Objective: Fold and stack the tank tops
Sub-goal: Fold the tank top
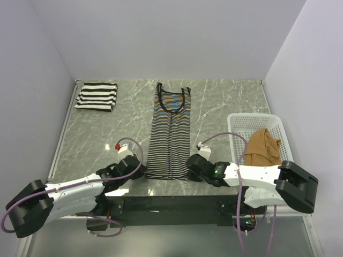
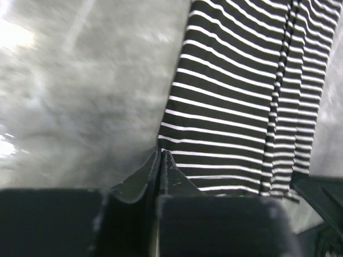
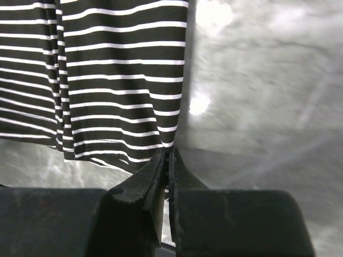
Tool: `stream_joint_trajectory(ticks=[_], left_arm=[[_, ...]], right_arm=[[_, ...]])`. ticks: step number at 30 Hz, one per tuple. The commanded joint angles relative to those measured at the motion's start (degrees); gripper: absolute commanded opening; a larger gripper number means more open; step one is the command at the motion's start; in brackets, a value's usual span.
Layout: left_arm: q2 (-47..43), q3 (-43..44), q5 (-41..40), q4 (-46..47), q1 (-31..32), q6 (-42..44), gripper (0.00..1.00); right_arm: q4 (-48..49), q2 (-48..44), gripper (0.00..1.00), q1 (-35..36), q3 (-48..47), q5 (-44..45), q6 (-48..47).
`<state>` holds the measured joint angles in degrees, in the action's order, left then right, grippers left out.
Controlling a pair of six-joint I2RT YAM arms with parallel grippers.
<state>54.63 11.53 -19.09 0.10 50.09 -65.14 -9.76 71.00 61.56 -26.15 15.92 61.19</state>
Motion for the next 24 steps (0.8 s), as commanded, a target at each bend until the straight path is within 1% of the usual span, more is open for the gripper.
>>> stream_joint_trajectory(ticks=[1,3,4,6,7,8,11,14,17,19,21,22,23,24], left_arm=[[-0.75,-0.54,3.45,0.70,1.68,1.34,0.01],[-3.20,-0.19,3.01,0.08,3.96,-0.24,0.01],[-4.43,-0.19,2.66,-1.66,4.84,-0.85,0.01],[-6.98,-0.02,1.96,-4.75,7.65,-2.26,0.00],[-9.87,0.16,1.69,-5.97,8.53,-3.66,0.01],[-11.29,0.33,0.91,-8.16,10.45,-4.20,0.01],[-15.77,1.21,-0.41,-11.51,13.36,-6.31,0.01],[-17.89,2.88,-1.21,-14.16,14.34,-7.10,0.01],[-17.63,6.91,-3.14,-15.30,14.25,-5.88,0.01],[-15.44,9.55,-6.38,-16.00,14.34,-4.29,0.01],[-12.12,14.29,-10.15,-16.88,14.16,-3.24,0.01],[-10.87,15.96,-11.05,-16.97,13.81,-1.32,0.01],[-9.47,17.55,-11.75,-16.80,12.94,-0.26,0.01],[-6.76,20.43,-11.93,-16.28,12.06,2.02,0.01]], right_arm=[[-7.20,-3.41,0.07,0.49,1.45,2.01,-0.46],[-8.25,-5.52,0.04,1.19,1.72,2.09,-0.02],[-9.22,-6.31,0.04,1.98,1.98,2.53,0.77],[-10.71,-8.24,0.02,4.44,1.98,3.32,1.91],[-12.81,-8.86,0.01,5.58,1.72,3.85,3.66],[-13.87,-10.08,0.00,8.02,1.46,5.07,4.54],[-17.57,-12.28,0.00,11.47,-0.12,7.18,7.54],[-20.21,-13.95,0.00,12.36,-2.14,8.77,7.98],[-21.88,-14.75,0.00,11.04,-4.95,10.97,5.88],[-22.49,-14.58,0.00,8.51,-7.41,11.15,2.89],[-22.59,-14.23,0.00,6.30,-9.08,11.15,0.70],[-21.98,-14.05,0.00,4.99,-10.14,10.28,-1.92],[-21.10,-13.79,0.00,1.32,-10.58,9.49,-3.52],[-20.48,-13.79,0.00,-0.55,-11.28,7.91,-6.58]])
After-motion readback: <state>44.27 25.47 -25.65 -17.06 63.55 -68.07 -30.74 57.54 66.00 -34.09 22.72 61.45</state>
